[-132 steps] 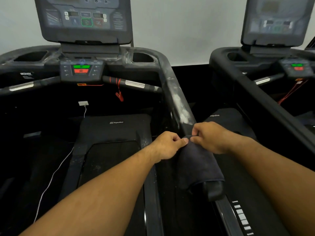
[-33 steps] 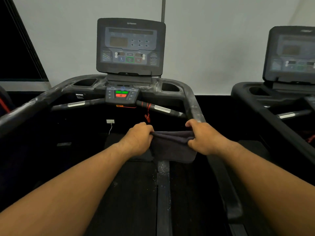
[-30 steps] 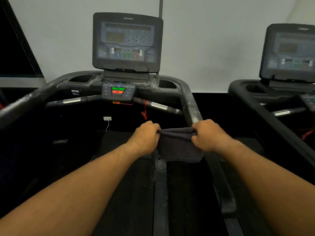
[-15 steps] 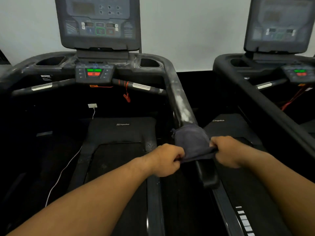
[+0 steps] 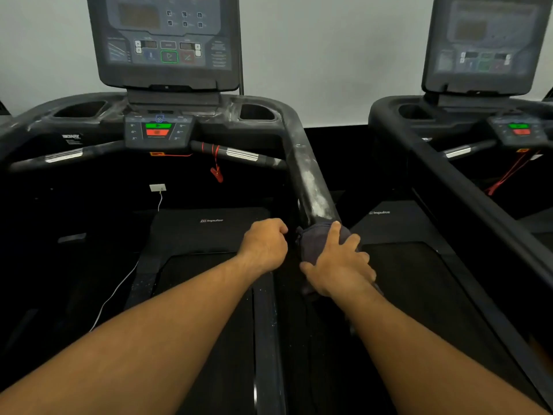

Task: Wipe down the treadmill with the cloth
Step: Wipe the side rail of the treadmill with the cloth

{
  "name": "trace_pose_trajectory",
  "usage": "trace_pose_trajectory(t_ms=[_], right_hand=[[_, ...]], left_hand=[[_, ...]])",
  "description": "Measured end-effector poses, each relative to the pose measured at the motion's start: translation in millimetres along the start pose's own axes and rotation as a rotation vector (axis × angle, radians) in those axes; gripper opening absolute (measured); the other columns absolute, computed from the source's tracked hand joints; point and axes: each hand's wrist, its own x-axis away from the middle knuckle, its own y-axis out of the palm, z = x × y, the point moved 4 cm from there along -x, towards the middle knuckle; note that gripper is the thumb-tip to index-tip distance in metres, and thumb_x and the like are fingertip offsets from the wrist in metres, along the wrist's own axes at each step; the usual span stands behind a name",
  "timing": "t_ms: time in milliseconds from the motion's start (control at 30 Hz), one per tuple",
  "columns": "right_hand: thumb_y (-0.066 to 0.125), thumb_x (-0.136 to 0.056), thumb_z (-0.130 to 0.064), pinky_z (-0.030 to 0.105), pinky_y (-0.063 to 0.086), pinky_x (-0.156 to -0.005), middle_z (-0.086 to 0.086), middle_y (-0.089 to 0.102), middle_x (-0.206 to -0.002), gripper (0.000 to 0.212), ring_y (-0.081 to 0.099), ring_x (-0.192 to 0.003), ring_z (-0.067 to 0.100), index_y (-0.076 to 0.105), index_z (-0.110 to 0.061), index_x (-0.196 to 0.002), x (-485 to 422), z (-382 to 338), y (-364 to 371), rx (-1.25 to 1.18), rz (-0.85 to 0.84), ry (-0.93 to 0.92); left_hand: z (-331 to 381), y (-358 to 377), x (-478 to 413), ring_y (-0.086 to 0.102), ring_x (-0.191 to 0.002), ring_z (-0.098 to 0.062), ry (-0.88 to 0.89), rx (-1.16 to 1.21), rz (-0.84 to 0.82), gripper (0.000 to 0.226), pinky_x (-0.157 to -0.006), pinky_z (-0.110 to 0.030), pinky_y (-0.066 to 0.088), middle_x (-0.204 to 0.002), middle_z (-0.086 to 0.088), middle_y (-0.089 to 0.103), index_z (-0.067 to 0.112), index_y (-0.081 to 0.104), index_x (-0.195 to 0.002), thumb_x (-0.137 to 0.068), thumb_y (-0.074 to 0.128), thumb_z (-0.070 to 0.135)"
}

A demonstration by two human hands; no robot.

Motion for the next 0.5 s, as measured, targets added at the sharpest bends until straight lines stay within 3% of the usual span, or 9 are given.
trace_pose_trajectory(t_ms=[67,267,367,500], right_hand=[[0.057,-0.083,-0.061,0.055,0.043,-0.092,0.017,0.007,-0.155,0.103,0.036,-0.127,0.041,-0.012,-0.026,-0.151,1.2,1.0,0.5,0.035,0.059,-0.016],[0.029,-0.1,-0.053,0.051,0.044,-0.097,0.025,0.01,-0.154,0.072,0.042,-0.123,0.043,-0.004,-0.017,-0.153,2.6,-1.1,5.3,0.103,0.16,-0.117],[0.028,-0.102,-0.046,0.051,0.042,-0.101,0.028,0.009,-0.155,0.067,0.04,-0.127,0.044,-0.002,-0.015,-0.153,2.5,0.2,5.1,0.114,0.151,-0.14],[0.032,-0.103,-0.036,0.048,0.036,-0.108,0.028,0.008,-0.157,0.064,0.034,-0.134,0.044,0.001,-0.011,-0.154,-5.0,-1.2,2.7,0.088,0.118,-0.147]], left_hand=[[-5.6,-7.4,-7.0,0.06,-0.106,-0.02,-0.019,-0.012,0.033,0.034,-0.086,-0.029,0.051,-0.124,-0.003,0.062,0.021,0.062,-0.125,-0.099,0.041,0.013],[-14.5,-8.4,-24.2,0.059,-0.112,-0.021,-0.002,-0.052,0.003,0.036,-0.091,-0.03,0.049,-0.127,-0.003,0.062,0.02,0.061,-0.128,-0.101,0.037,0.018],[-17.7,-0.4,-30.0,0.058,-0.114,-0.02,-0.001,-0.058,-0.016,0.037,-0.091,-0.029,0.047,-0.129,-0.003,0.062,0.019,0.059,-0.131,-0.102,0.036,0.02],[-21.6,4.1,-36.4,0.058,-0.097,-0.012,-0.018,-0.028,-0.022,0.038,-0.08,-0.025,0.046,-0.122,-0.003,0.064,0.018,0.056,-0.134,-0.103,0.035,0.021]])
